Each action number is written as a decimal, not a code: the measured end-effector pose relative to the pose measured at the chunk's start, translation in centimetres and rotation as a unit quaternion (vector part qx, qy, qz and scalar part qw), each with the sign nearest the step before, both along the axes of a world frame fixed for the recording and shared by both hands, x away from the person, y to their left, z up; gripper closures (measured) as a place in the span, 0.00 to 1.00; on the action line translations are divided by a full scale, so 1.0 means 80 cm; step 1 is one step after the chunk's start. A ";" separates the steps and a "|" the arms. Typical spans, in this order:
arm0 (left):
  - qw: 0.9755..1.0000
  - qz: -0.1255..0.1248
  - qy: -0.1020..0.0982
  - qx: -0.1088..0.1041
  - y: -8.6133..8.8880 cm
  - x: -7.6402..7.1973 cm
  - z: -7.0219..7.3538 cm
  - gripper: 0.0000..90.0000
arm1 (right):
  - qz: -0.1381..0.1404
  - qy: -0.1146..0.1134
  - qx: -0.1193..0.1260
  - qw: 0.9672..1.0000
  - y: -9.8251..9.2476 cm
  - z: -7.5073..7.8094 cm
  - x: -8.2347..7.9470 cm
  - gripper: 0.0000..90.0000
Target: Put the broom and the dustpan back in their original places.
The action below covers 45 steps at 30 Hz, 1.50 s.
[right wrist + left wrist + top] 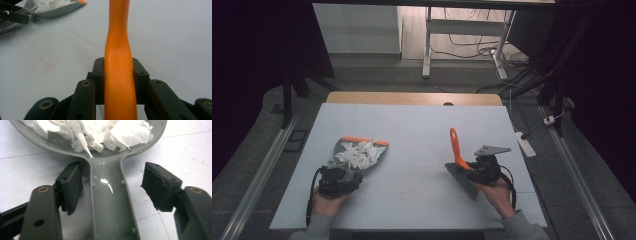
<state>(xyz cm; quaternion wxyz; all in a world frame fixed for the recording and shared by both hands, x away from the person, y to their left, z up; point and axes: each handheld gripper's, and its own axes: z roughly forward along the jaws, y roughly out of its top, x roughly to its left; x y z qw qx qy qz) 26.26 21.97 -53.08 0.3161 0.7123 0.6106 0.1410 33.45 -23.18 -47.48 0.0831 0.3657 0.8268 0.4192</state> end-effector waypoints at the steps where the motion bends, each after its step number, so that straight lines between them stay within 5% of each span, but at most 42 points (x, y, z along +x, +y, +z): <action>1: 1.000 -0.002 -0.002 0.001 0.000 -0.001 0.001 0.33 | 0.002 0.001 0.001 1.000 0.000 0.000 0.000 0.78; 9: 1.000 -0.012 -0.026 0.008 0.009 -0.015 0.011 0.25 | 0.013 0.022 0.016 1.000 -0.002 -0.002 0.005 0.78; 24: 0.998 -0.026 -0.060 0.012 0.015 -0.020 0.026 0.25 | -0.021 0.082 0.024 0.996 -0.022 -0.024 0.051 0.77; 33: 0.997 -0.035 -0.063 0.010 0.017 -0.020 0.028 0.25 | -0.042 0.082 0.000 0.996 -0.034 -0.033 0.064 0.71; 39: 0.997 -0.042 -0.062 0.009 0.016 -0.020 0.028 0.25 | -0.061 0.065 -0.042 0.995 -0.031 -0.036 0.065 0.59; 45: 0.997 -0.045 -0.060 0.009 0.016 -0.020 0.028 0.25 | -0.075 0.069 -0.049 0.994 -0.035 -0.040 0.067 0.55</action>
